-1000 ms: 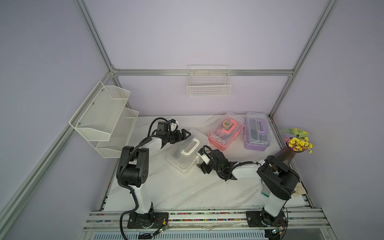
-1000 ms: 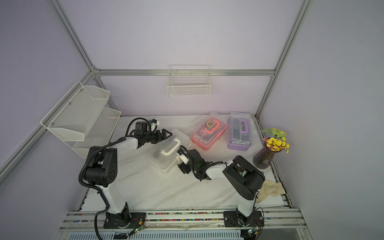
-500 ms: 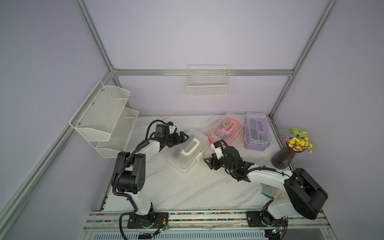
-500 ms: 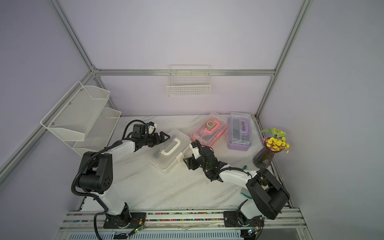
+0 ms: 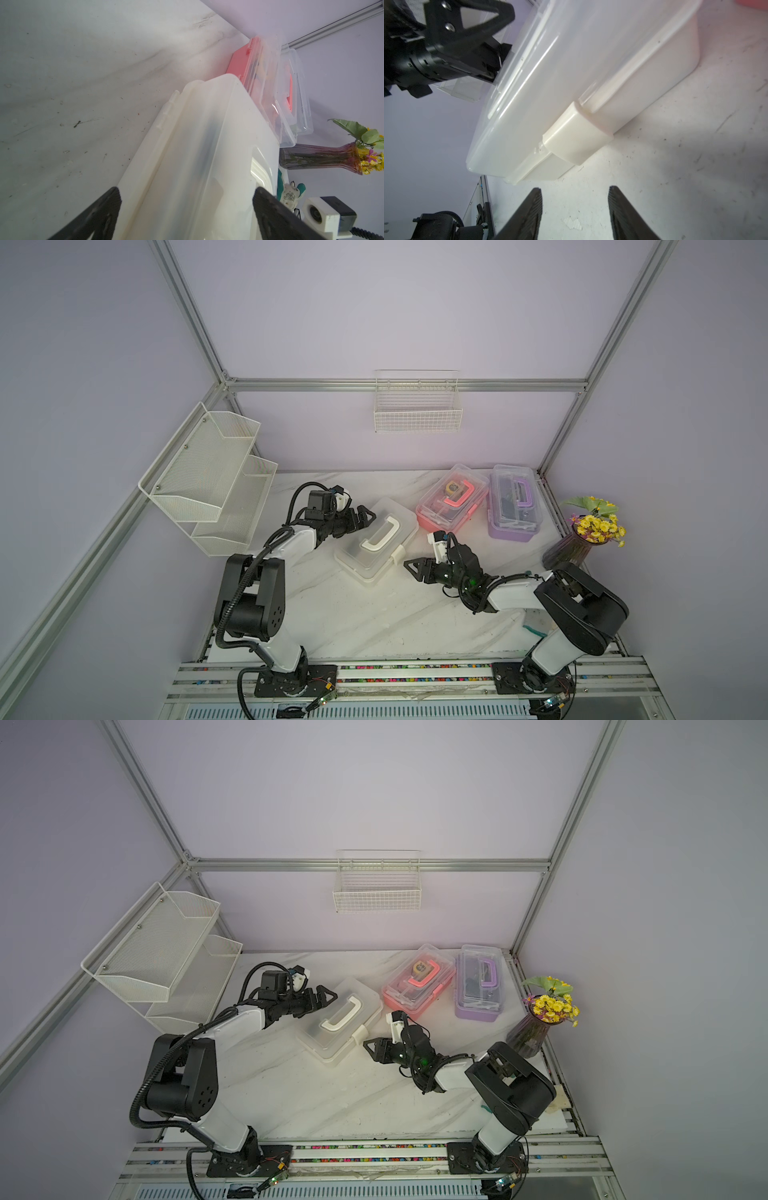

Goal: Close toolboxes
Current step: Fasten the toolbox latch on the toolbox.

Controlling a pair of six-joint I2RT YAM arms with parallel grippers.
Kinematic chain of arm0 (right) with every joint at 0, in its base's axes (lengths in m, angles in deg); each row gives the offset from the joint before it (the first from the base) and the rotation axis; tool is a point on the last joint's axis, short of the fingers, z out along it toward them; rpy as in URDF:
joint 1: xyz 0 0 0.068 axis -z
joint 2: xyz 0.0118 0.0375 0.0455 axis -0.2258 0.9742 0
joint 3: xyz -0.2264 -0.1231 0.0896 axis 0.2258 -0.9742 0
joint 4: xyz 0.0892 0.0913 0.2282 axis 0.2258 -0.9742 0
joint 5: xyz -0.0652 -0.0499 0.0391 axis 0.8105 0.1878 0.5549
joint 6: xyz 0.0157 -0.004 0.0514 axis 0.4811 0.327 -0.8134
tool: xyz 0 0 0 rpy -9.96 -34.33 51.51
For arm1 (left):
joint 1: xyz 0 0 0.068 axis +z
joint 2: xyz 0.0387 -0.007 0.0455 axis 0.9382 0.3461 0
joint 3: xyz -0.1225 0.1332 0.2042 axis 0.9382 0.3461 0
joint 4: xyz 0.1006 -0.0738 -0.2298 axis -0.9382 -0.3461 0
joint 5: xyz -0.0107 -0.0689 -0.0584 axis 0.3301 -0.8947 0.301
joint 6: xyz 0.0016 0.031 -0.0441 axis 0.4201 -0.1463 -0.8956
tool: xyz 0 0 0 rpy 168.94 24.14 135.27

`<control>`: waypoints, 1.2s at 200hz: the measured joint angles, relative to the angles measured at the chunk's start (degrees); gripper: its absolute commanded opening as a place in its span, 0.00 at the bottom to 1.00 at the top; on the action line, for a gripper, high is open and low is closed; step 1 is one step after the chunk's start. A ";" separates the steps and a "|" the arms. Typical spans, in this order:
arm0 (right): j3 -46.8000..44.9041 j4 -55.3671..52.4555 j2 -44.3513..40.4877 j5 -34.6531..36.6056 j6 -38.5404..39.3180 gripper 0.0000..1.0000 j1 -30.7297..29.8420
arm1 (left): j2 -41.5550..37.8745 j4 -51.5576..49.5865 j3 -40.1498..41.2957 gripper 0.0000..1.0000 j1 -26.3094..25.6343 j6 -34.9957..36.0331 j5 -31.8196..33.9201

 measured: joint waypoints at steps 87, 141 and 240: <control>3.69 7.85 7.02 -0.94 -2.14 0.50 -0.02 | -1.14 -0.46 0.83 0.73 -0.79 0.52 0.98; 4.74 10.51 10.05 -1.79 -2.58 0.48 0.11 | -1.66 0.59 1.70 0.70 -1.36 0.59 1.05; 7.89 18.25 17.88 -3.58 -2.75 0.46 0.72 | -1.77 2.38 2.16 0.68 -0.70 1.11 2.86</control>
